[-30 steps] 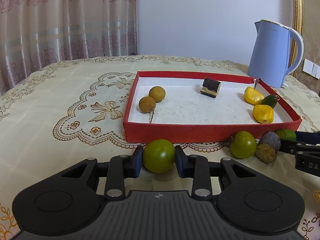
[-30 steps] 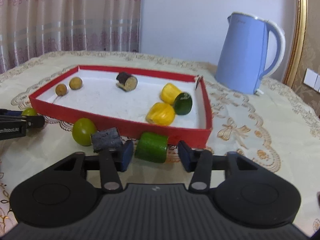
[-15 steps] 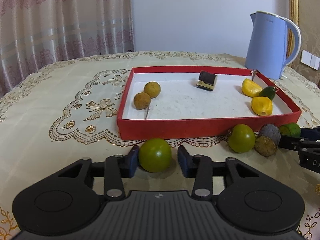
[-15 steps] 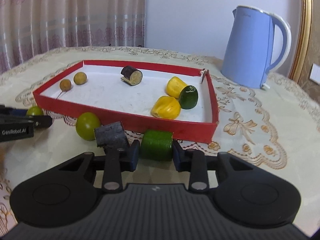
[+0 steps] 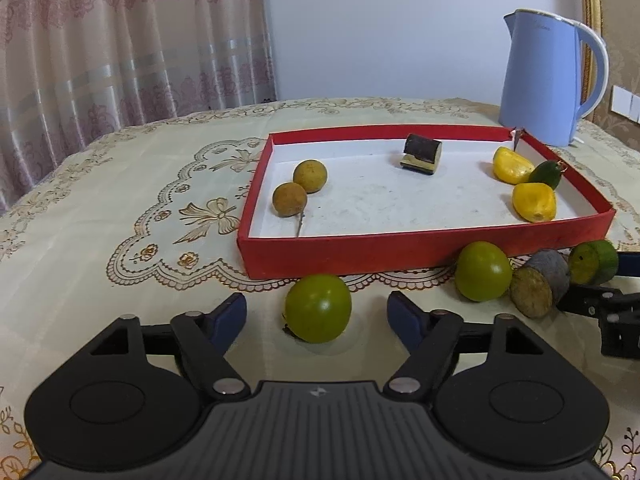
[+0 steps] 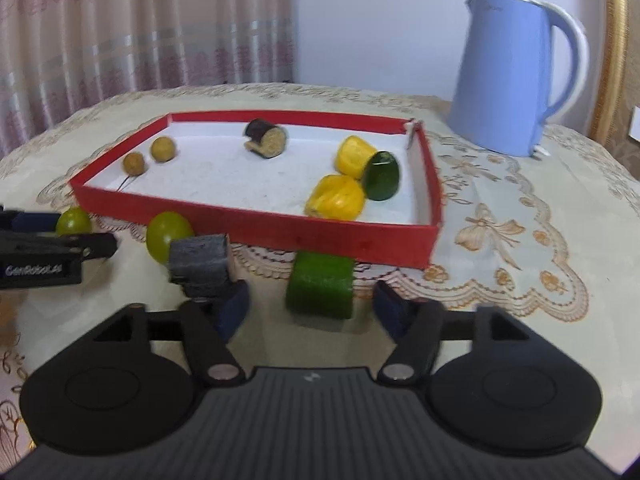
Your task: Organize fruits
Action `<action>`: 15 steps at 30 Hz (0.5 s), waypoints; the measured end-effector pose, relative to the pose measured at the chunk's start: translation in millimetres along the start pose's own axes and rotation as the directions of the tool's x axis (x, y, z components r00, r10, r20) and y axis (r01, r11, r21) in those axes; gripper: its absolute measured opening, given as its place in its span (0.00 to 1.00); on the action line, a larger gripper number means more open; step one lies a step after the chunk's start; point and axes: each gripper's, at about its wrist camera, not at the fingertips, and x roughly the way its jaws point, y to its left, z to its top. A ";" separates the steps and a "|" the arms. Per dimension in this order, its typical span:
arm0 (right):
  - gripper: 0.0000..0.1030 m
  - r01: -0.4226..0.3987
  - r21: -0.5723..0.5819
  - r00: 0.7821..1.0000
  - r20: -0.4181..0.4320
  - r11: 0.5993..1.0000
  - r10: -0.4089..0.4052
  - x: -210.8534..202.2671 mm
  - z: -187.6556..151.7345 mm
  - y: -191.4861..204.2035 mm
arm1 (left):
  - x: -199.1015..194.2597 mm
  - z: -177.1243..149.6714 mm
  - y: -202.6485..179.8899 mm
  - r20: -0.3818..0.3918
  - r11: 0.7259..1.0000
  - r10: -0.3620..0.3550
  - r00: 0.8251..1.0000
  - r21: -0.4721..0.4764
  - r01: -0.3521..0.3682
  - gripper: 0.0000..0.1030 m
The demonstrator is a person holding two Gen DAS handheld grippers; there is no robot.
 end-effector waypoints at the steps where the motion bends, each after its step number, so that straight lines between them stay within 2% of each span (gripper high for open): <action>1: 0.61 -0.003 -0.009 1.000 0.007 1.000 0.003 -1.2 -0.3 1.5 | 0.6 0.1 -0.5 -0.001 1.000 0.006 1.000 0.001 -0.006 0.78; 2: 0.47 -0.008 -0.005 1.000 0.010 1.000 0.008 -1.6 -0.2 0.9 | 0.8 0.2 -0.5 -0.002 1.000 0.010 1.000 0.001 -0.010 0.79; 3: 0.40 -0.006 0.014 1.000 0.011 1.000 0.006 -1.9 -0.2 -2.3 | 0.9 0.4 -0.1 -0.003 1.000 0.013 1.000 -0.001 -0.013 0.80; 6: 0.35 -0.033 0.108 0.999 0.019 0.994 0.032 -1.5 1.4 -18.4 | 2.5 1.3 1.5 -0.010 1.000 0.021 1.000 -0.015 -0.021 0.84; 8: 0.37 -0.024 0.091 1.000 0.013 0.996 0.023 0.1 2.8 -15.9 | 2.4 1.0 1.9 -0.012 1.000 0.023 1.000 -0.016 -0.023 0.86; 10: 0.44 -0.012 0.046 1.000 0.004 0.999 0.012 2.1 3.3 -8.0 | 2.5 1.0 1.4 -0.015 0.999 0.033 0.999 -0.015 -0.033 0.88; 12: 0.70 -0.042 -0.001 0.999 -0.013 0.999 0.042 5.1 4.1 -0.5 | 3.2 1.5 1.1 -0.019 0.999 0.040 0.999 -0.016 -0.041 0.90; 13: 0.84 -0.022 -0.016 0.999 -0.025 1.000 0.021 6.5 4.1 3.2 | 3.5 1.6 1.3 -0.020 0.999 0.043 0.999 -0.018 -0.043 0.92; 14: 1.00 0.040 -0.028 0.998 -0.038 0.999 -0.042 8.3 5.7 6.8 | 3.9 1.9 1.8 -0.025 0.999 0.044 0.999 -0.020 -0.044 0.96; 15: 1.00 0.071 -0.034 0.997 -0.034 0.997 -0.073 8.3 5.7 8.5 | 4.1 2.1 2.4 -0.029 0.999 0.040 0.999 -0.024 -0.041 0.97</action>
